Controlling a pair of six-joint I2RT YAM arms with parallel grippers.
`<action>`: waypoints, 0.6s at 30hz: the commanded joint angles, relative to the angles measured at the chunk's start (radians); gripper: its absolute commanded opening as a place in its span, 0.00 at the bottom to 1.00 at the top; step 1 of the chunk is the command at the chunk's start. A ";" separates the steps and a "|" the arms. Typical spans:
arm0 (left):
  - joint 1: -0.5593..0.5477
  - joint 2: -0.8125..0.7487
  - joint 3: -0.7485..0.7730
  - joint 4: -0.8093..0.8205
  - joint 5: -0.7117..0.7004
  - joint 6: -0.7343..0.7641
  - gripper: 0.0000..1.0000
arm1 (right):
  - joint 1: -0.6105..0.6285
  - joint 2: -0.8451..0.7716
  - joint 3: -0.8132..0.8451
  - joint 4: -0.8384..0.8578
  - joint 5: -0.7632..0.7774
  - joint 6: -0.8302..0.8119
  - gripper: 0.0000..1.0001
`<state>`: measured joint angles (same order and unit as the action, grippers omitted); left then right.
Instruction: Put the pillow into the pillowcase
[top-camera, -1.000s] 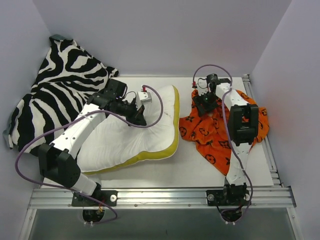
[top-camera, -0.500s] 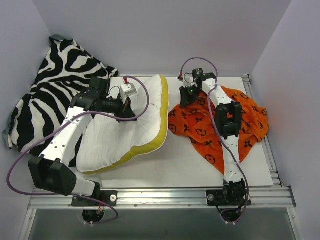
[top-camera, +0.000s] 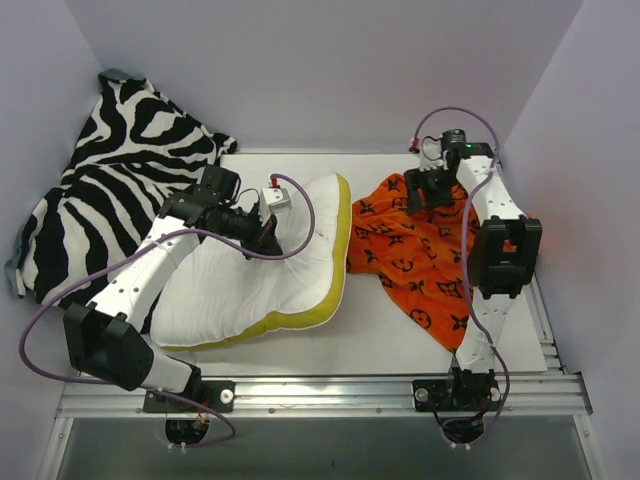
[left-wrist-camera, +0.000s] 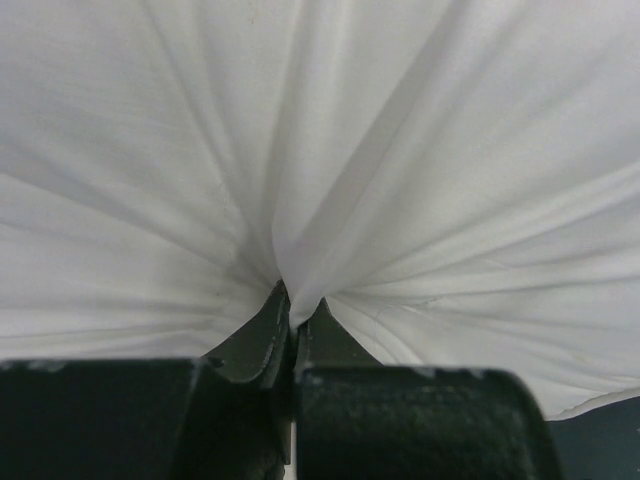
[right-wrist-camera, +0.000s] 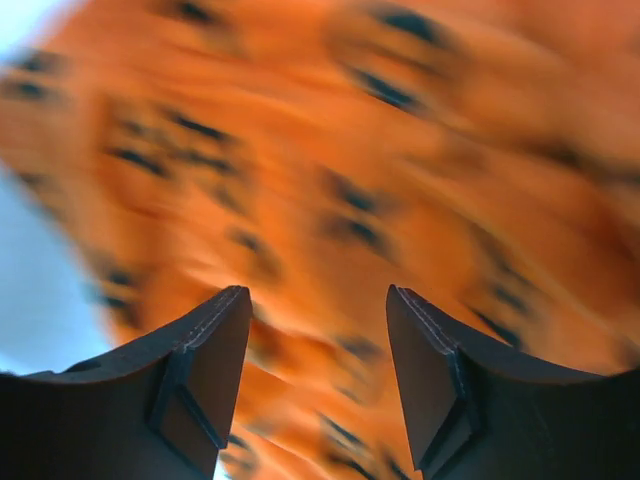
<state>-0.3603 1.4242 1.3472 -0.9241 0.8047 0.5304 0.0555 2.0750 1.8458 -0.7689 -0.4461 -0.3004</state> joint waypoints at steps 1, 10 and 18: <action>0.014 0.016 0.004 -0.012 -0.024 0.003 0.00 | -0.042 -0.007 -0.077 -0.125 0.210 -0.166 0.55; 0.073 0.033 0.066 -0.007 0.011 -0.003 0.00 | 0.096 0.040 -0.374 -0.247 0.063 -0.149 0.44; 0.084 0.038 0.064 -0.027 0.027 0.011 0.00 | 0.132 0.005 -0.309 -0.329 -0.252 -0.092 0.49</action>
<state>-0.2993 1.4704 1.3788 -0.9131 0.8356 0.5285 0.2283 2.1193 1.4872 -1.0115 -0.5690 -0.4152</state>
